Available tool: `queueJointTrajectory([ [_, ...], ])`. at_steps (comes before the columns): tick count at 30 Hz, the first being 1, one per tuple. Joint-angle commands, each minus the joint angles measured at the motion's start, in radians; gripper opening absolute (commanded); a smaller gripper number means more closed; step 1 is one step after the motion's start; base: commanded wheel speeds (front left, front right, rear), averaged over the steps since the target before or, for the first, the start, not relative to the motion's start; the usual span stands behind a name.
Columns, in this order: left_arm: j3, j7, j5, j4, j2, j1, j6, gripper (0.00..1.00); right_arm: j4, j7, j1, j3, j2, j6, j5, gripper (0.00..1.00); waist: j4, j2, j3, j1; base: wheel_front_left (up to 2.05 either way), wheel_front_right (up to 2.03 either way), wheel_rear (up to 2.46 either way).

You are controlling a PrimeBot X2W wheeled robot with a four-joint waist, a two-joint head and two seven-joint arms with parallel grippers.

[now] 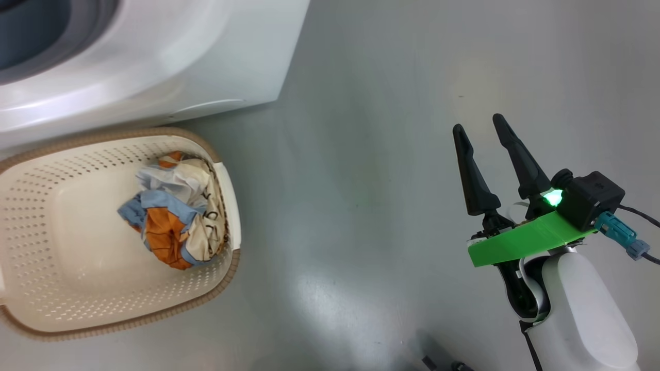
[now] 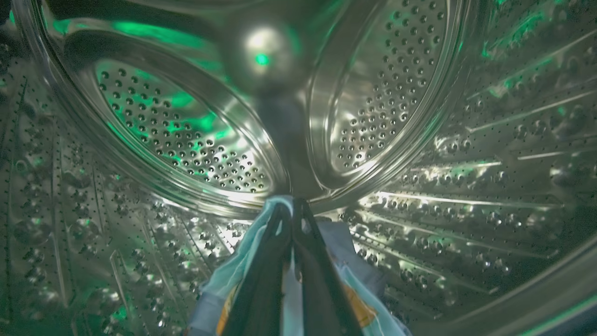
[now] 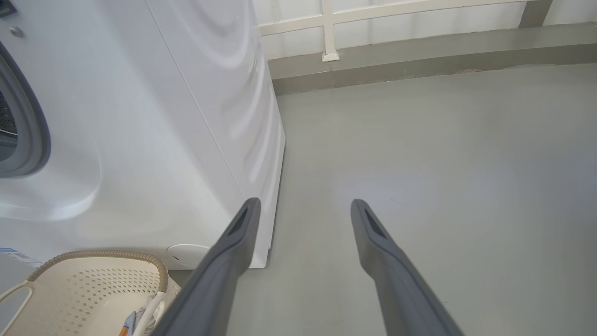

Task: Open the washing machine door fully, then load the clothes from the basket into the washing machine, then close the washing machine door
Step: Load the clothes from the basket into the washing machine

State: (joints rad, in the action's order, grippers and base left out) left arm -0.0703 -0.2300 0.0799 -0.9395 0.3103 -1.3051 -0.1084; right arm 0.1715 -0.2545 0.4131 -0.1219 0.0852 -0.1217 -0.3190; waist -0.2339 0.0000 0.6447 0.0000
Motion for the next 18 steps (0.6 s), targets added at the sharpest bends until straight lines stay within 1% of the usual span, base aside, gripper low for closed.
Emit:
queueJointTrajectory([
  [1, -0.005, -0.023, -0.009, 0.020, 0.054, -0.026, 0.014, 0.00, -0.023, -0.007, -0.011, -0.019, -0.007, -0.009, -0.015, 1.00, -0.013, 0.0000, 0.013, 0.0000, 0.00, 0.00, 0.00],
  [3, 0.003, -0.031, -0.020, 0.042, 0.061, -0.029, 0.022, 0.00, -0.026, -0.007, -0.009, -0.020, -0.011, -0.009, -0.015, 1.00, -0.019, 0.0000, 0.024, 0.0000, 0.00, 0.00, 0.00],
  [5, 0.008, -0.031, -0.023, 0.027, 0.064, -0.012, 0.020, 0.00, -0.025, -0.007, -0.007, -0.021, -0.013, -0.009, -0.016, 1.00, -0.023, 0.0000, 0.027, 0.0000, 0.00, 0.00, 0.00],
  [8, 0.025, -0.031, -0.029, -0.045, 0.065, -0.001, 0.014, 0.00, -0.024, -0.007, -0.007, -0.024, -0.017, -0.009, -0.014, 1.00, -0.024, 0.0000, 0.027, 0.0000, 0.00, 0.00, 0.00],
  [12, 0.045, -0.027, -0.034, -0.152, 0.069, -0.028, 0.009, 0.00, -0.021, -0.007, -0.006, -0.026, -0.020, -0.009, -0.014, 1.00, -0.023, 0.0000, 0.024, 0.0000, 0.00, 0.00, 0.00],
  [13, 0.045, -0.018, -0.032, -0.179, 0.071, -0.038, 0.009, 0.15, -0.020, -0.007, -0.006, -0.027, -0.020, -0.009, -0.014, 1.00, -0.023, 0.0000, 0.023, 0.0000, 0.00, 0.00, 0.00],
  [15, 0.056, 0.006, -0.037, -0.225, 0.075, -0.055, 0.008, 0.50, -0.019, -0.007, -0.006, -0.027, -0.021, -0.009, -0.014, 1.00, -0.022, 0.0000, 0.021, 0.0000, 0.00, 0.00, 0.00],
  [16, 0.058, 0.029, -0.035, -0.251, 0.074, -0.060, 0.007, 0.92, -0.018, -0.007, -0.006, -0.027, -0.021, -0.009, -0.014, 1.00, -0.021, 0.0000, 0.019, 0.0000, 0.00, 0.00, 0.00],
  [17, 0.066, 0.046, -0.038, -0.269, 0.074, -0.066, 0.004, 1.00, -0.017, -0.007, -0.007, -0.026, -0.021, -0.009, -0.014, 1.00, -0.020, 0.0000, 0.018, 0.0000, 0.00, 0.00, 0.00],
  [18, 0.071, 0.057, -0.039, -0.282, 0.075, -0.071, 0.002, 1.00, -0.017, -0.007, -0.007, -0.026, -0.020, -0.009, -0.014, 1.00, -0.020, 0.0000, 0.017, 0.0000, 0.00, 0.00, 0.00],
])
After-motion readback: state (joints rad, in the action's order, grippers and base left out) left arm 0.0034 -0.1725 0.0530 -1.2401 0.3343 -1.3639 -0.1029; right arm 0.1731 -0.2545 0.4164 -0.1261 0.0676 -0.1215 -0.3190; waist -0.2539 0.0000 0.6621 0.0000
